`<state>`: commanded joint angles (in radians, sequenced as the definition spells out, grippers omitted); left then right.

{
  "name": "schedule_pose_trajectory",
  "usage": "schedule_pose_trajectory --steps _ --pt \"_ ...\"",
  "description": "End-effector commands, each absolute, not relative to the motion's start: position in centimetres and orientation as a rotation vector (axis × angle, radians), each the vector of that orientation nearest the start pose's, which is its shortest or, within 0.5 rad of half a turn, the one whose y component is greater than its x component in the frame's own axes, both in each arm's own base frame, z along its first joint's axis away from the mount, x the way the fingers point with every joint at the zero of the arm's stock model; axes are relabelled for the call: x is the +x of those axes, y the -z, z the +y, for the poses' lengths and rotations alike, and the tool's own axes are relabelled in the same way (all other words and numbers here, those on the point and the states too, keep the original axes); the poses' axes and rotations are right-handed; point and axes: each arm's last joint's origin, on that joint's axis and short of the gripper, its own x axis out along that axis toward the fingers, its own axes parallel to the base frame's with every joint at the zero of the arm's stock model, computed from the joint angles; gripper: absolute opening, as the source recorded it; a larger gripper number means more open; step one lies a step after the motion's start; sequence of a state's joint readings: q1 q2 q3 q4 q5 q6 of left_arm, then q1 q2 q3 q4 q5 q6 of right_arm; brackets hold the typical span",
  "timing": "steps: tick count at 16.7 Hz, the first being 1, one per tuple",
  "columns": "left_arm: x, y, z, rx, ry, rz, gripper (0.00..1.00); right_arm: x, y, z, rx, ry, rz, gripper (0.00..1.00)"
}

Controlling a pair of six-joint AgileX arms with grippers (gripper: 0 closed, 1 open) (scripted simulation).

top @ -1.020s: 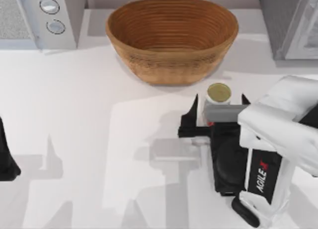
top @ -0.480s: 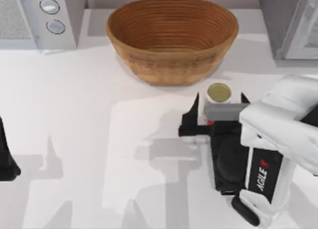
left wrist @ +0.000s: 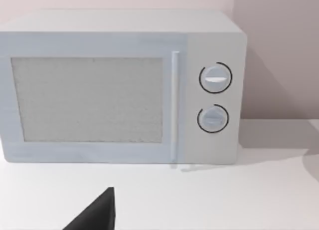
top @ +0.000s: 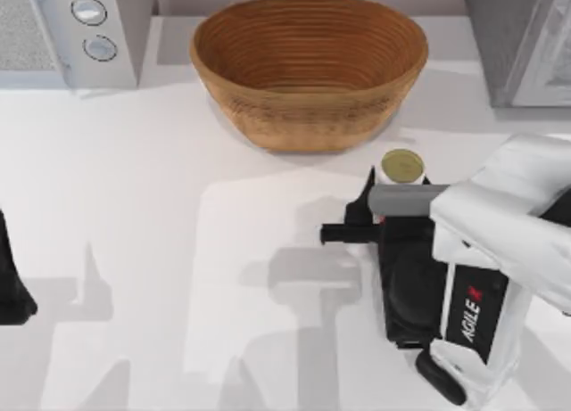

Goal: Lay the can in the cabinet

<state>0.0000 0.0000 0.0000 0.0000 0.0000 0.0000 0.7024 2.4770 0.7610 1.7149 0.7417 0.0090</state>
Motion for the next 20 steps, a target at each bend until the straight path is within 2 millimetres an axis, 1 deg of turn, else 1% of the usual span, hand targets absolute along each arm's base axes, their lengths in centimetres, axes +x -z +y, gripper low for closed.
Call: schedule_pose_trajectory --steps 3,4,13,16,20 --pt "10.6 -16.0 -0.1 0.0 0.0 0.0 1.0 27.7 -1.1 21.1 0.001 0.011 -0.006 0.02" --pt "10.6 -16.0 -0.1 0.0 0.0 0.0 1.0 27.7 -1.1 21.1 0.001 0.011 -0.006 0.0" --pt "10.6 -16.0 -0.1 0.0 0.0 0.0 1.0 27.7 -1.1 21.2 0.002 0.01 -0.006 0.0" --pt "10.6 -16.0 -0.1 0.0 0.0 0.0 1.0 27.9 -2.5 21.5 0.009 0.02 -0.019 0.0" --pt "10.6 -16.0 -0.1 0.0 0.0 0.0 1.0 27.2 -5.5 23.0 0.013 -0.031 -0.016 0.0"
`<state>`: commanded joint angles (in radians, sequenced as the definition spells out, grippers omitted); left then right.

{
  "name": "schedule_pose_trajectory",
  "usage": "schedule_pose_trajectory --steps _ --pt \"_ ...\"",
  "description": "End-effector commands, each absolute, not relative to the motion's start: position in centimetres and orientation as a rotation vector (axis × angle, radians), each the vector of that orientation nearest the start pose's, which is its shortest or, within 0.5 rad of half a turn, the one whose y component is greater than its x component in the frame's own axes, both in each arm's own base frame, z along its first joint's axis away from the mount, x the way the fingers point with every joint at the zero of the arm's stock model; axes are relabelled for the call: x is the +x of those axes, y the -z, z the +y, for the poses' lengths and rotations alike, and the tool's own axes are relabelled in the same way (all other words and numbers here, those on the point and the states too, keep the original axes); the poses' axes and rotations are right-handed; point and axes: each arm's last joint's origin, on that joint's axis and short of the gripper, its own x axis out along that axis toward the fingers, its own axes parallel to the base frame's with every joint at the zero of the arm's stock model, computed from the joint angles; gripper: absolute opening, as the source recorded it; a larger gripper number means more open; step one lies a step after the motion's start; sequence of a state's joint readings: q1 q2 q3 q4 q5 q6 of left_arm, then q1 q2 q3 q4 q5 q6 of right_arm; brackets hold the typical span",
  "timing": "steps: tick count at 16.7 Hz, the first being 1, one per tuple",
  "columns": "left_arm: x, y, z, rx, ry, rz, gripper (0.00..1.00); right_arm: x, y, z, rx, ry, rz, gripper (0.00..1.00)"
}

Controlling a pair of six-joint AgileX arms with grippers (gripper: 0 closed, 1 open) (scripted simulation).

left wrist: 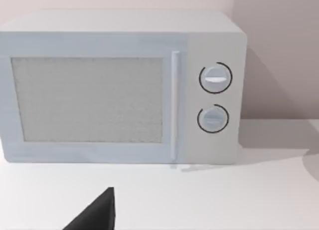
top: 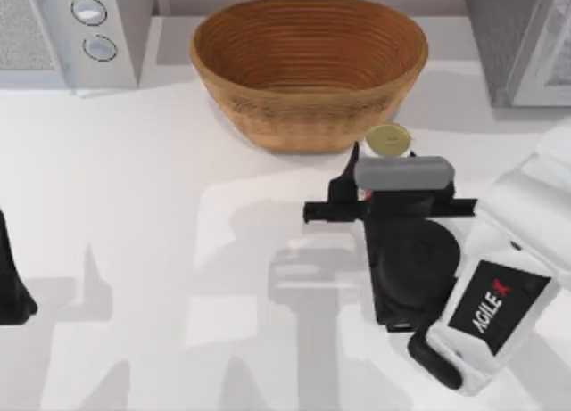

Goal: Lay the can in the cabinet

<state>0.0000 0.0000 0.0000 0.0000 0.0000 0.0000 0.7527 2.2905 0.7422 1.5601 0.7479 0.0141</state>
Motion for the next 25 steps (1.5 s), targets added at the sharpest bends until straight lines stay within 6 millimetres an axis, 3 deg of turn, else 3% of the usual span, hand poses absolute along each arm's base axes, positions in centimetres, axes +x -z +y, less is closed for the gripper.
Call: schedule_pose_trajectory --steps 5,12,21,25 --pt "10.6 -16.0 -0.1 0.0 0.0 0.0 1.0 26.6 -10.0 23.6 0.013 -0.064 0.0 0.0" --pt "10.6 -16.0 -0.1 0.0 0.0 0.0 1.0 27.4 -15.4 21.6 0.005 -0.007 -0.004 0.0" --pt "10.6 -16.0 -0.1 0.0 0.0 0.0 1.0 27.6 -16.1 21.1 0.003 0.006 -0.004 0.0" --pt "10.6 -16.0 -0.1 0.0 0.0 0.0 1.0 27.5 -17.8 18.9 0.003 0.019 -0.005 0.0"
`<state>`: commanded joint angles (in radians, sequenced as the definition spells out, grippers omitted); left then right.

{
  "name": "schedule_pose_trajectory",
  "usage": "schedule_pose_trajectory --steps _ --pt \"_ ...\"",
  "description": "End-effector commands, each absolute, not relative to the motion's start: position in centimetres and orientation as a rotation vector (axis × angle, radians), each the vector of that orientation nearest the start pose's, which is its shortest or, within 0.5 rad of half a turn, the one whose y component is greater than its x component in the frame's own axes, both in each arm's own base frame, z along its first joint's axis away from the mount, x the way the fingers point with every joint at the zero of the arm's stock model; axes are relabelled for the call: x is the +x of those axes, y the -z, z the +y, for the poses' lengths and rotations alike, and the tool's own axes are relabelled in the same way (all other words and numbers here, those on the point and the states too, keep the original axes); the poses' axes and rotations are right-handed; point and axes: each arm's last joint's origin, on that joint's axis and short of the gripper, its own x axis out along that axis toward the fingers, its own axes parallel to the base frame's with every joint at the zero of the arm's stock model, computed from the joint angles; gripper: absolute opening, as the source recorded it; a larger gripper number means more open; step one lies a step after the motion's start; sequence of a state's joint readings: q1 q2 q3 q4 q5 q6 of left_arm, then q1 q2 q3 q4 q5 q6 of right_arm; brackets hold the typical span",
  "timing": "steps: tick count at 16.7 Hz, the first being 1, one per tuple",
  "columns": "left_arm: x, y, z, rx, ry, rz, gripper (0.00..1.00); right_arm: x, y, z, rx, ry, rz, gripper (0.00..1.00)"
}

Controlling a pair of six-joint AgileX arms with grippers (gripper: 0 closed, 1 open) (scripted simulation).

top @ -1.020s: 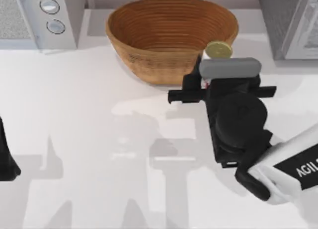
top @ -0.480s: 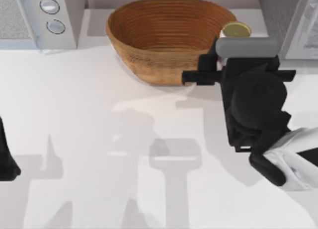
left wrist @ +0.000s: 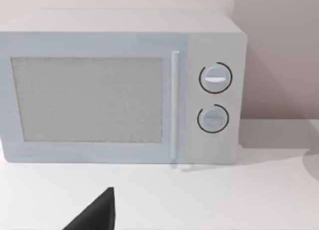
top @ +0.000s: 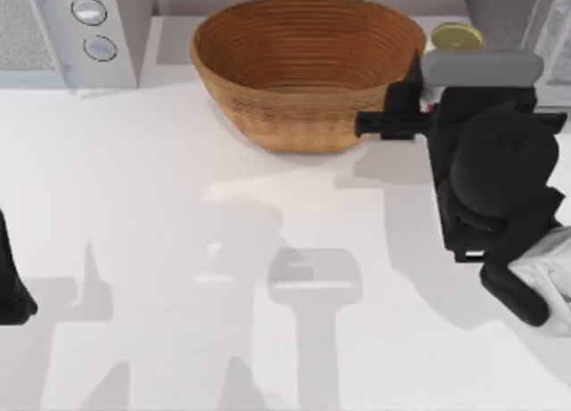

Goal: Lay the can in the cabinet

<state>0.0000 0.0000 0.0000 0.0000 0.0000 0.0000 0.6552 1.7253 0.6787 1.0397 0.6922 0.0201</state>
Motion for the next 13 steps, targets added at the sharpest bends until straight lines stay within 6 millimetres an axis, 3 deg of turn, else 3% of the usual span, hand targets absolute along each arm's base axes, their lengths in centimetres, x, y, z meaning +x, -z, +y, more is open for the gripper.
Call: schedule_pose_trajectory --steps 7,13 --pt "10.6 -16.0 -0.1 0.0 0.0 0.0 1.0 24.3 -22.6 12.4 0.019 0.0 -0.032 0.0" --pt "10.6 -16.0 -0.1 0.0 0.0 0.0 1.0 20.9 -23.0 7.9 -0.01 -0.008 0.001 0.0"
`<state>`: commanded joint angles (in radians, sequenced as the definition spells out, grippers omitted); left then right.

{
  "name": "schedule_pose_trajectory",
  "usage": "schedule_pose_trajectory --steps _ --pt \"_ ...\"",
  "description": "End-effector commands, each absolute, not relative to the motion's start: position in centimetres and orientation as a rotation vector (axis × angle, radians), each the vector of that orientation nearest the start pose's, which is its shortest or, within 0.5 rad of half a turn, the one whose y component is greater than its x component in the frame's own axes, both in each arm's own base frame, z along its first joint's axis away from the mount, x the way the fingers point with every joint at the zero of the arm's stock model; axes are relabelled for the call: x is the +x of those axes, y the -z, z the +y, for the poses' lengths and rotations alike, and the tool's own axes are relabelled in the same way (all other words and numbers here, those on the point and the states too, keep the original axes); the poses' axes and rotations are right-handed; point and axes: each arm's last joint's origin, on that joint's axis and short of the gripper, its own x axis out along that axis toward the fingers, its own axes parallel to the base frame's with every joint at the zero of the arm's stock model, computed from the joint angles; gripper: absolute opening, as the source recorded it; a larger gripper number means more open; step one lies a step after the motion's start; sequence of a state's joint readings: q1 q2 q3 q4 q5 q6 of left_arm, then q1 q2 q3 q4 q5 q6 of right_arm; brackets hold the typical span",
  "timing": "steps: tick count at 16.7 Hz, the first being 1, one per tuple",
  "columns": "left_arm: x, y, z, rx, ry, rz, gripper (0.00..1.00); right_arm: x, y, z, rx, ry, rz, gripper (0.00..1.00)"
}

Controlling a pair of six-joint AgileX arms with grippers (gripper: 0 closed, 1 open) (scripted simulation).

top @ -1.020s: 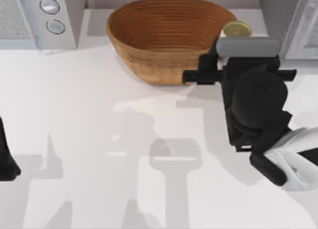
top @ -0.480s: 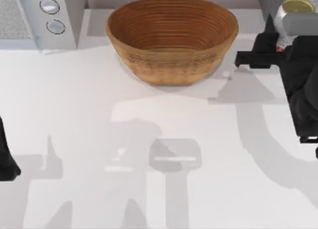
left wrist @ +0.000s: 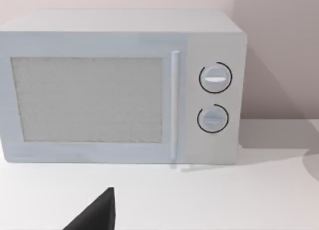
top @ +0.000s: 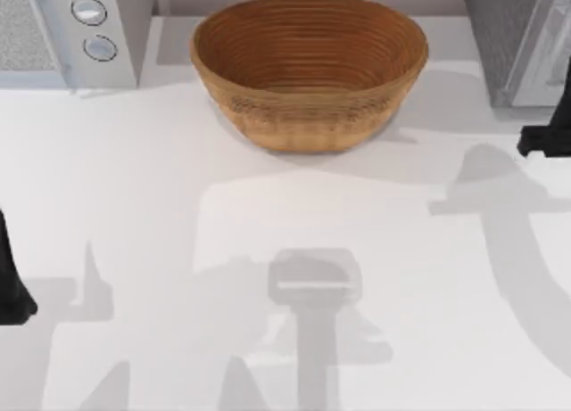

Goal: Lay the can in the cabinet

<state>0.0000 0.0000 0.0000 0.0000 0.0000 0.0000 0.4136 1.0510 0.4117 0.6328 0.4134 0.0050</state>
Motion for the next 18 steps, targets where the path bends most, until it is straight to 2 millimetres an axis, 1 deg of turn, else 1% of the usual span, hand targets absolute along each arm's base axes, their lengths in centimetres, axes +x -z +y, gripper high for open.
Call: schedule_pose_trajectory --steps 6,9,12,15,18 --pt "10.6 -16.0 -0.1 0.0 0.0 0.0 1.0 17.2 -22.7 4.0 -0.006 0.021 -0.007 0.0" --pt "10.6 -16.0 -0.1 0.0 0.0 0.0 1.0 15.5 -21.8 2.7 -0.001 0.022 0.0 0.0" --pt "10.6 -16.0 -0.1 0.0 0.0 0.0 1.0 13.6 -21.2 1.7 0.009 0.014 -0.034 0.0" --pt "10.6 -16.0 -0.1 0.0 0.0 0.0 1.0 11.7 -19.7 0.8 0.011 0.009 -0.054 0.0" --pt "10.6 -16.0 -0.1 0.0 0.0 0.0 1.0 10.8 -17.5 0.2 0.005 0.005 -0.026 0.0"
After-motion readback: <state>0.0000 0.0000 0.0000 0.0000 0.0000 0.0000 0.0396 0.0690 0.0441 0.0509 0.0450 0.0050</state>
